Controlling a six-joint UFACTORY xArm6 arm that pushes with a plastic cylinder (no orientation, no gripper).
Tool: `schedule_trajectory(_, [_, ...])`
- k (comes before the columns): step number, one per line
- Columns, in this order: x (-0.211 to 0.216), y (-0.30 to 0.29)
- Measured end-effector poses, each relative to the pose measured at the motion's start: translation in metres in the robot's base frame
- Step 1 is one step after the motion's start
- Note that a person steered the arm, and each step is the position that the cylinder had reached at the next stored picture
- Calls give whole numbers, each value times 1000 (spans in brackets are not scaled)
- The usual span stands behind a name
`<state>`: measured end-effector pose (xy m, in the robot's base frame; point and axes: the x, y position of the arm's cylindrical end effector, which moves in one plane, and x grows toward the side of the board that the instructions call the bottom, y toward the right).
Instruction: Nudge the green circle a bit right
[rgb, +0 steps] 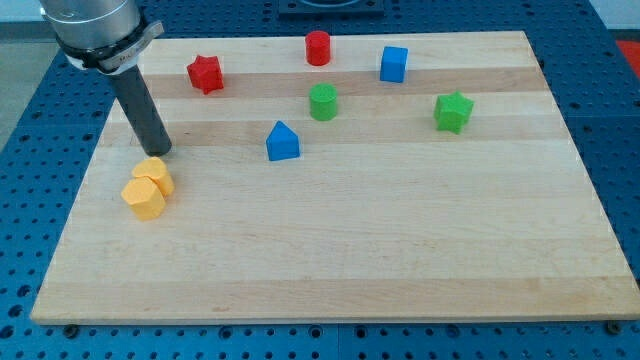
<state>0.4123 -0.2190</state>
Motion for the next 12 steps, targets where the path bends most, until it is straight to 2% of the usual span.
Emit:
schedule_trajectory(4, [-49, 12])
schedule_trajectory(12, [-62, 59])
